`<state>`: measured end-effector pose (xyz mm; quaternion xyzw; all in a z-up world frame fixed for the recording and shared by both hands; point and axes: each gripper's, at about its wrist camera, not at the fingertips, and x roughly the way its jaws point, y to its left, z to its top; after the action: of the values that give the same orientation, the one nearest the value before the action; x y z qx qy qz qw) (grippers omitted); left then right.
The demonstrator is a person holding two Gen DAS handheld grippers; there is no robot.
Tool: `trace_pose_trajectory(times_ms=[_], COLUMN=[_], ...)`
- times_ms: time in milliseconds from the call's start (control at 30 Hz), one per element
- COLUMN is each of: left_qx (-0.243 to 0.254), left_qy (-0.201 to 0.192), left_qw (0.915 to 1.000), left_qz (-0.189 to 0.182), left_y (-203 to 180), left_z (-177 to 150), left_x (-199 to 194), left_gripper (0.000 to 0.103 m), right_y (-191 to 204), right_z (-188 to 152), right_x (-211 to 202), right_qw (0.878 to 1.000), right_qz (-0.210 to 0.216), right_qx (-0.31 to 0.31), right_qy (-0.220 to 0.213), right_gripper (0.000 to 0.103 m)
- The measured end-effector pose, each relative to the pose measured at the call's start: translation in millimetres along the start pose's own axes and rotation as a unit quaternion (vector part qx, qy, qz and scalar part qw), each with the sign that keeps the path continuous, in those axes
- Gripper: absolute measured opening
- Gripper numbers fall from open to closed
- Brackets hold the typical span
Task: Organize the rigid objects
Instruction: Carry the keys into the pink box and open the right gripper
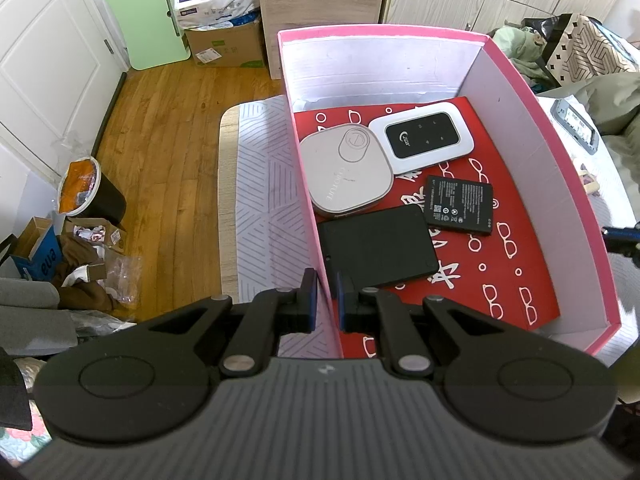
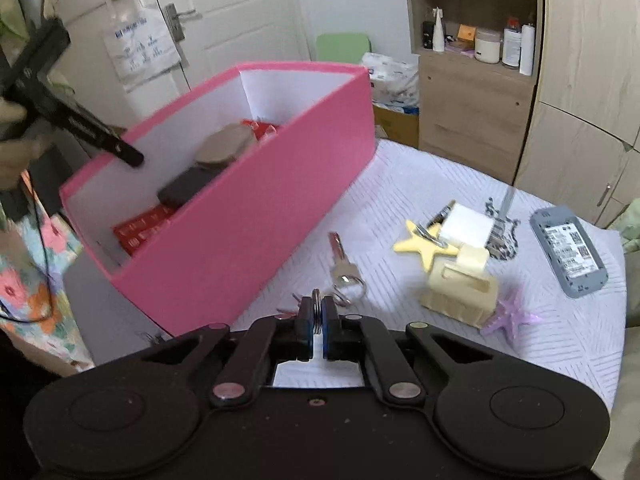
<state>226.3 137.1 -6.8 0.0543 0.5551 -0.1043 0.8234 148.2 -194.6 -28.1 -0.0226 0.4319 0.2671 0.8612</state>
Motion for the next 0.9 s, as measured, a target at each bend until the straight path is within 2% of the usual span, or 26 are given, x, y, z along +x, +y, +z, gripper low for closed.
trace_pose_trajectory(times_ms=[167,400,567,733,900], left_qx=[0.002,-0.004,-0.003,-0.006,-0.007], left_qy=[0.001,-0.001,-0.001,-0.002,-0.003], left_qw=[1.0,1.0,1.0,1.0,1.0], left_qz=[0.001,-0.003,-0.003,-0.005,-0.006], left_y=[0.2,2.6,2.8,4.7,4.9], left_z=[-0.1,-0.8,-1.1,-1.1,-1.5], left_x=[0.1,-0.1,-0.1,-0.7,-0.6], left_gripper=[0.009,0.009,0.009,0.009,0.009], right_y=[7.6,26.7,45.9,63.2,78.0], right_z=[18.4,55.7,80.4,91.4,92.0], right_x=[-17.8,-57.3,-75.0,-66.1,-36.7], right_qw=[0.999,0.994,0.988,0.983,0.983], right_qz=[-0.006,-0.006,0.022,0.068,0.092], right_qx=[-0.016,-0.045,-0.079,-0.106,-0.124], right_qy=[-0.029,-0.095,-0.132,-0.131,-0.104], right_gripper=[0.005,0.005,0.005,0.005,0.005])
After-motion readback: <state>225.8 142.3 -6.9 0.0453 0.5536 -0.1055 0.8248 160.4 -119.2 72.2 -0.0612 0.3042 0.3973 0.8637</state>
